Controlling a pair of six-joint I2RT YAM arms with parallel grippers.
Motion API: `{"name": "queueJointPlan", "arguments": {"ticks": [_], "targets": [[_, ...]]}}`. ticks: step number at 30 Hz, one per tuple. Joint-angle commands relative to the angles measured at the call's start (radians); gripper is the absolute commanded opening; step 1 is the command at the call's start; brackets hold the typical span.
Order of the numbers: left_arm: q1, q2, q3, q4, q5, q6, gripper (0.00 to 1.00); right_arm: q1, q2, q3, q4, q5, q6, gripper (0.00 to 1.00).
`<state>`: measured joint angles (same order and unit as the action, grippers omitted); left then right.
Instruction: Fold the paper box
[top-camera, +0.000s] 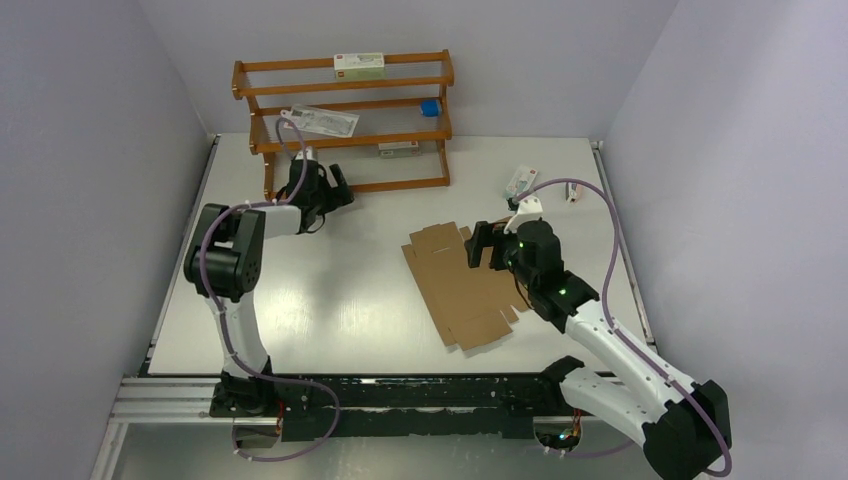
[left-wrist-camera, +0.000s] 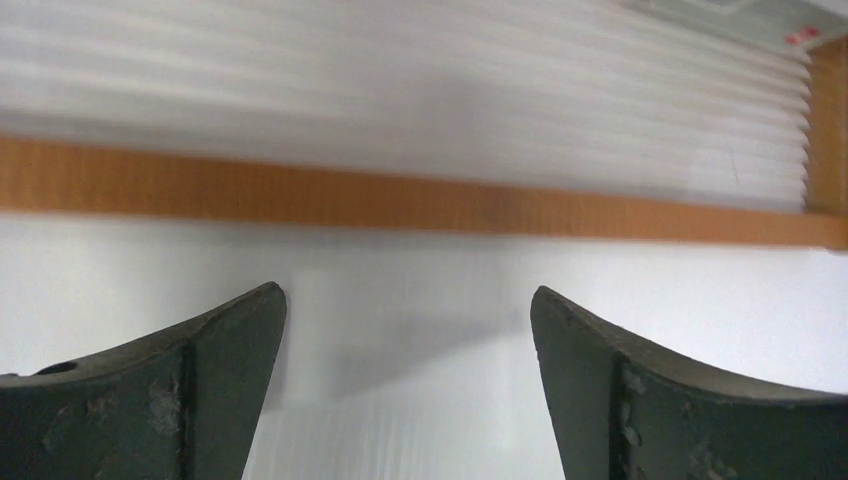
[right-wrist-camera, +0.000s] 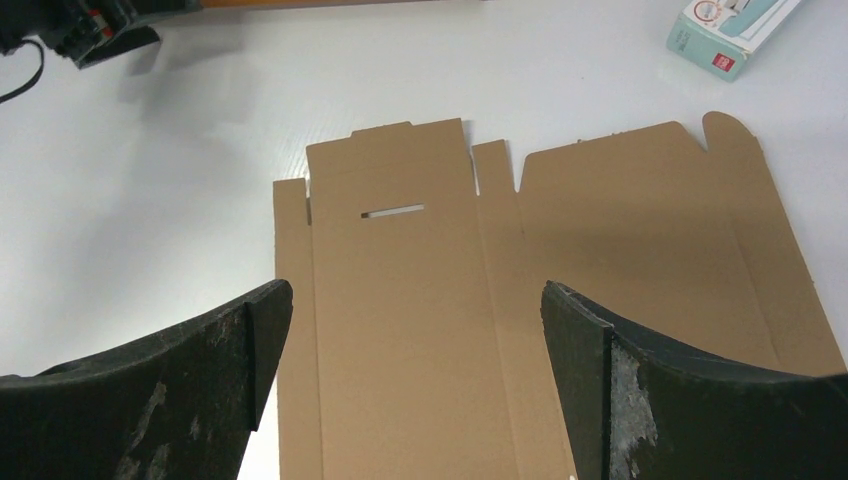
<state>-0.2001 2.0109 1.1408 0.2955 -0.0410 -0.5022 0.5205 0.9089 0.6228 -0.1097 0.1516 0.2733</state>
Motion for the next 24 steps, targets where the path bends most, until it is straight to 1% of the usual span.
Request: {"name": "queueJointPlan", "arguments": {"ticks": [1, 5, 9, 11, 14, 16, 19, 23, 24], "targets": [[-0.025, -0.141, -0.117, -0.006, 0.099, -0.091, 0.97, 0.007, 0.012, 0.01, 0.019, -0.005, 0.019, 1.0], [-0.083, -0.269, -0.231, -0.043, 0.119, -0.158, 0.97, 0.004, 0.057, 0.025, -0.007, -0.008, 0.022, 1.0], [-0.145, -0.433, -0.36, -0.067, 0.13, -0.209, 0.97, 0.001, 0.138, 0.061, -0.086, 0.011, 0.029, 1.0], [-0.206, -0.51, -0.426, -0.061, 0.14, -0.236, 0.97, -0.002, 0.163, 0.06, -0.11, 0.017, 0.039, 1.0], [-0.295, -0.593, -0.522, -0.046, 0.137, -0.301, 0.95, -0.004, 0.153, 0.034, -0.102, 0.024, 0.064, 1.0], [-0.34, -0.622, -0.584, 0.015, 0.16, -0.372, 0.93, -0.004, 0.139, 0.022, -0.093, 0.028, 0.07, 1.0], [-0.409, -0.627, -0.651, 0.133, 0.176, -0.449, 0.9, -0.005, 0.114, 0.012, -0.085, 0.036, 0.07, 1.0], [-0.501, -0.568, -0.669, 0.239, 0.167, -0.504, 0.88, -0.005, 0.076, -0.006, -0.072, 0.044, 0.076, 1.0], [-0.515, -0.549, -0.668, 0.262, 0.169, -0.52, 0.86, -0.006, 0.068, -0.008, -0.07, 0.041, 0.077, 1.0]]}}
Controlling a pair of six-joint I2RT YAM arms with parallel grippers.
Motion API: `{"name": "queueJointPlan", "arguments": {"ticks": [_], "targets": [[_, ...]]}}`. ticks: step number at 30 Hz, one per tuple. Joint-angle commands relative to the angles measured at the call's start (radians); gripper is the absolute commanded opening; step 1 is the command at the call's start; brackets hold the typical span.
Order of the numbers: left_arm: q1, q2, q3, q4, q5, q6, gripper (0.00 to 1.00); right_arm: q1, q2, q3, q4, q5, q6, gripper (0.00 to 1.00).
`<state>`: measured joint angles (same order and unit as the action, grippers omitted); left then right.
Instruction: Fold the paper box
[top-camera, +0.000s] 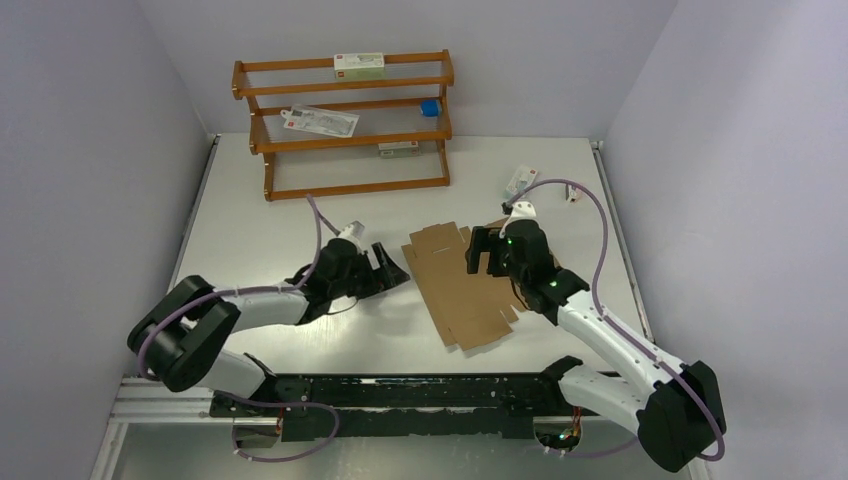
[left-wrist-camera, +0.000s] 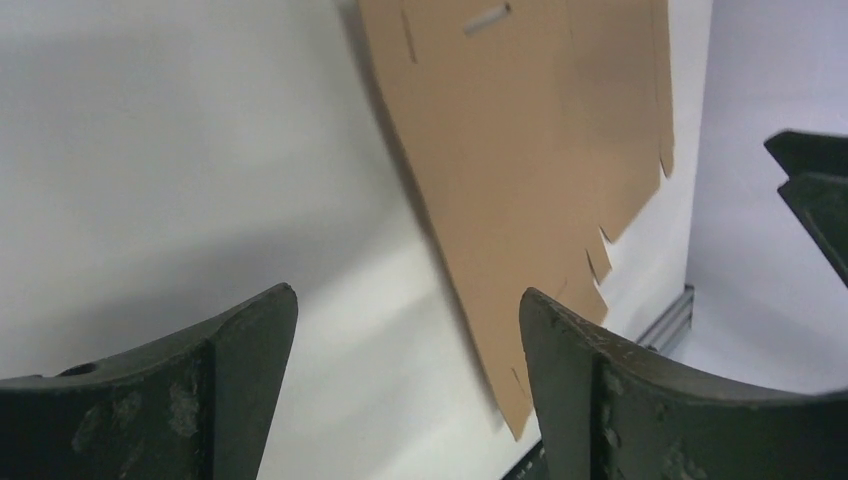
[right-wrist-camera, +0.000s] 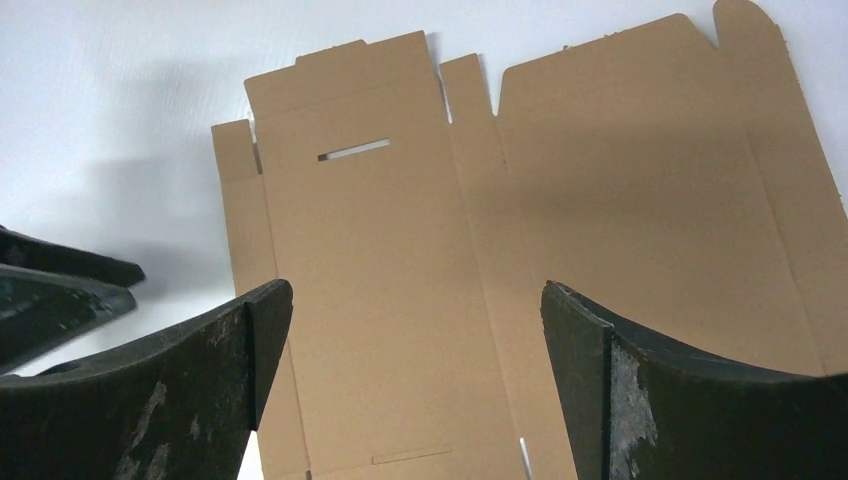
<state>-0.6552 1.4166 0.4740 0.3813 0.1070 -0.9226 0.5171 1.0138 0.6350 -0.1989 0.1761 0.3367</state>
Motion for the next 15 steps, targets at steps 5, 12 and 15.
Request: {"name": "queueJointPlan", "arguments": {"ticks": [5, 12, 15], "targets": [[-0.107, 0.156, -0.012, 0.327, 0.026, -0.191, 0.72, -0.002, -0.071, -0.027, 0.017, 0.01, 0.007, 1.0], [-0.118, 0.36, -0.028, 0.6, 0.06, -0.31, 0.59, -0.002, -0.112, -0.044, 0.03, -0.03, 0.009, 1.0], [-0.123, 0.431, -0.015, 0.678, 0.074, -0.343, 0.51, -0.003, -0.121, -0.053, 0.032, -0.034, 0.016, 1.0]]}}
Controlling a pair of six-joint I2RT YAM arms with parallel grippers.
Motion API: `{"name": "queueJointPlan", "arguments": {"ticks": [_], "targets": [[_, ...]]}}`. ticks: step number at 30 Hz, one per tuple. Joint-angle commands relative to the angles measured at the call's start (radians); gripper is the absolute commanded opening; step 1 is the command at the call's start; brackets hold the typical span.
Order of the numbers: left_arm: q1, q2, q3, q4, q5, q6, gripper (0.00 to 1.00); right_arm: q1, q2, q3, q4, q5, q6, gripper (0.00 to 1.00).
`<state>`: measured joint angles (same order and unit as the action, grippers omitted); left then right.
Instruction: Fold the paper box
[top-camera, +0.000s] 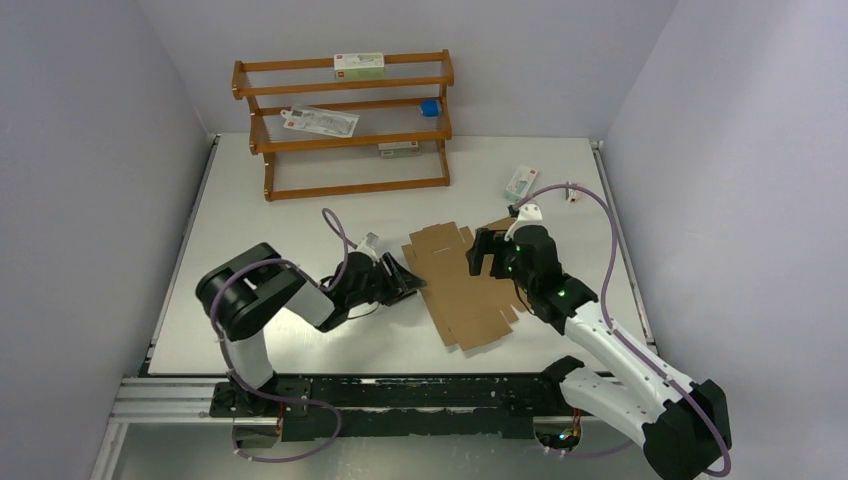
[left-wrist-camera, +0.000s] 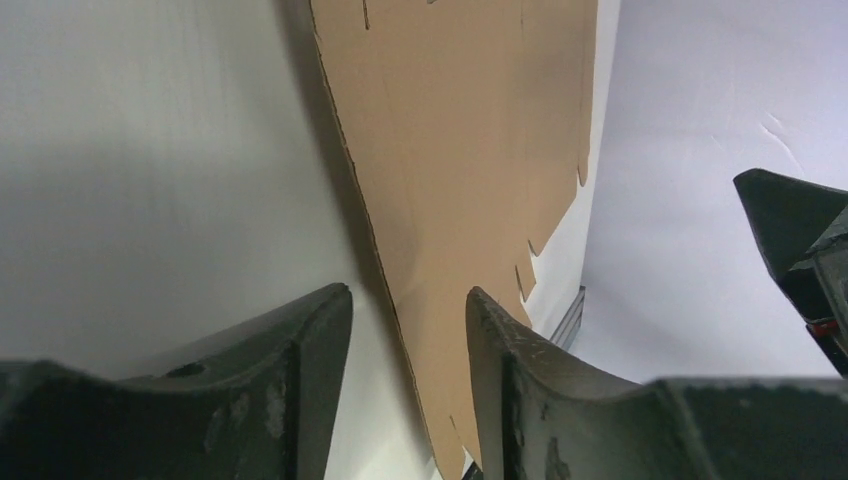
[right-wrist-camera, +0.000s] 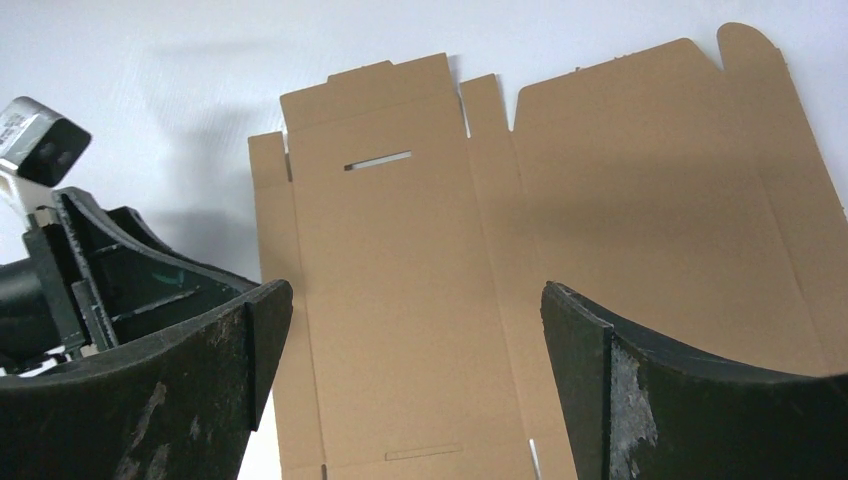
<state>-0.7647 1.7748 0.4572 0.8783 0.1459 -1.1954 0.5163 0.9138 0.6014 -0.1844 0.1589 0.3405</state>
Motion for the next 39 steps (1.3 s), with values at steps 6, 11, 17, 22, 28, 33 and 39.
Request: {"name": "queueJointPlan", "arguments": {"ticks": [6, 11, 17, 22, 28, 33, 39], "targets": [[-0.018, 0.113, 0.016, 0.15, 0.019, -0.03, 0.36, -0.003, -0.022, -0.025, 0.026, -0.02, 0.001, 1.0], [-0.011, 0.143, 0.037, 0.155, 0.017, 0.012, 0.22, -0.004, -0.004, -0.021, 0.033, -0.036, -0.011, 1.0], [0.059, 0.114, 0.049, 0.089, 0.099, 0.091, 0.1, -0.004, -0.009, -0.017, 0.027, -0.063, -0.036, 1.0], [0.197, 0.009, 0.051, -0.097, 0.206, 0.226, 0.05, -0.004, -0.02, -0.018, 0.046, -0.089, -0.049, 1.0], [0.324, -0.105, 0.232, -0.561, 0.282, 0.566, 0.05, -0.003, 0.036, 0.028, 0.055, -0.081, -0.061, 1.0], [0.362, -0.109, 0.416, -0.84, 0.322, 0.753, 0.05, -0.016, 0.098, 0.067, 0.039, -0.033, -0.055, 1.0], [0.41, -0.092, 0.538, -1.09, 0.397, 0.882, 0.05, -0.254, 0.114, 0.056, 0.084, -0.234, -0.006, 1.0]]}}
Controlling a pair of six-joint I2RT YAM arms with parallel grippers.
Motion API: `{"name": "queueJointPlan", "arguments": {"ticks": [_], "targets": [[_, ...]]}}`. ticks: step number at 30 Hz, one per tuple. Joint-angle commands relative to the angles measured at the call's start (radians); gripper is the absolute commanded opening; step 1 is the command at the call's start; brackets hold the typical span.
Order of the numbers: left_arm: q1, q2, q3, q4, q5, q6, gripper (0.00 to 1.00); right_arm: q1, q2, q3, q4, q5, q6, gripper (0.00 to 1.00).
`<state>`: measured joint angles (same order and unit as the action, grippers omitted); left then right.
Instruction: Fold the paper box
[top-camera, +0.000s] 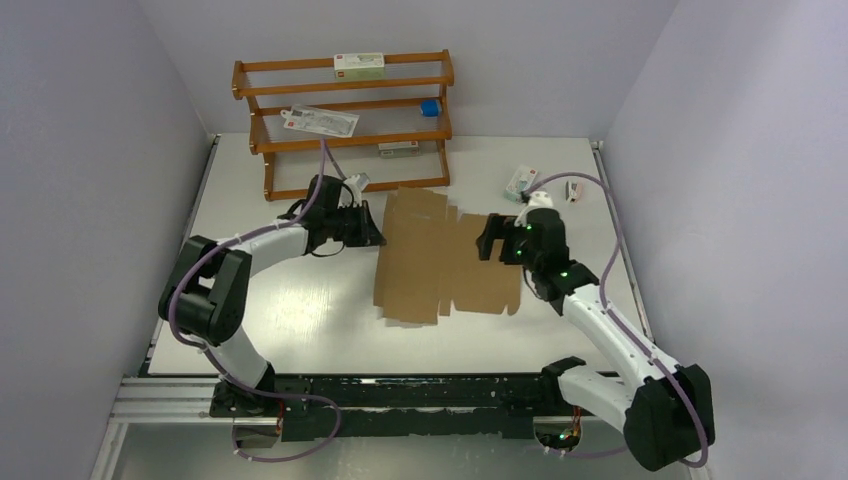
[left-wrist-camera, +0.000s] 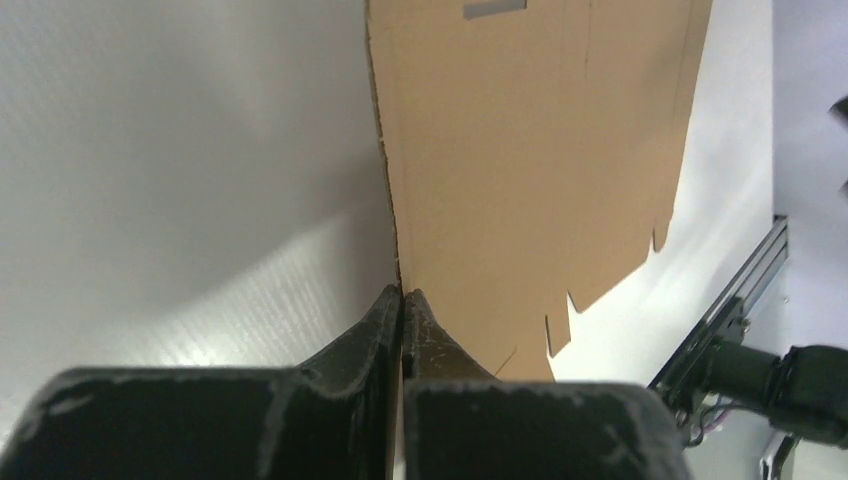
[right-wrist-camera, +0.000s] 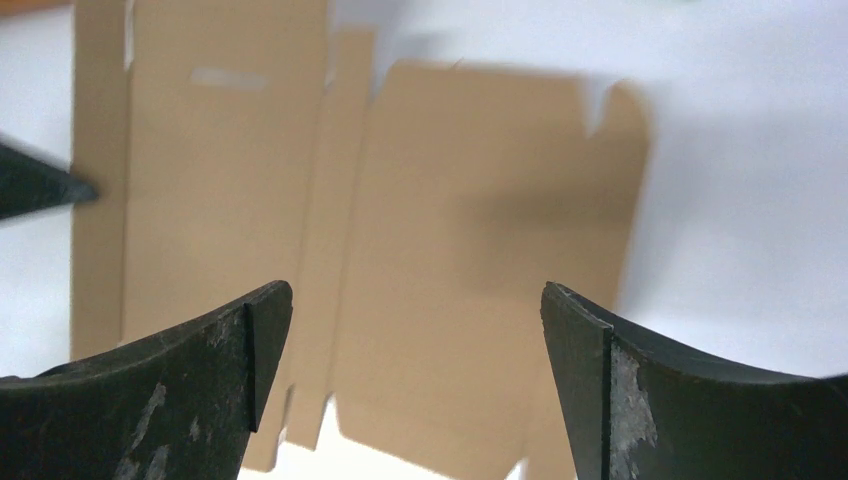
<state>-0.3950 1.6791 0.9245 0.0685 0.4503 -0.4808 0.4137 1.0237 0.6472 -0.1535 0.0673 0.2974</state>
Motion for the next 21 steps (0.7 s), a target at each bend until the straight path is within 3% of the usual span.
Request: {"name": "queueJointPlan", "arguments": {"ticks": [1, 7, 15, 21], "targets": [[0.054, 0.013, 0.099, -0.335, 0.107, 0.194, 0.05, -0.187, 0.01, 0.002, 0.07, -0.189, 0.051, 1.0], [0.103, 0.099, 0.31, -0.642, 0.111, 0.402, 0.05, -0.241, 0.038, -0.033, 0.133, -0.28, 0.085, 1.0], [0.101, 0.302, 0.623, -0.862, 0.174, 0.631, 0.07, -0.241, 0.069, -0.073, 0.149, -0.332, 0.07, 1.0], [0.074, 0.397, 0.787, -0.927, 0.115, 0.662, 0.25, -0.223, 0.118, -0.039, 0.148, -0.359, 0.054, 0.99]]}}
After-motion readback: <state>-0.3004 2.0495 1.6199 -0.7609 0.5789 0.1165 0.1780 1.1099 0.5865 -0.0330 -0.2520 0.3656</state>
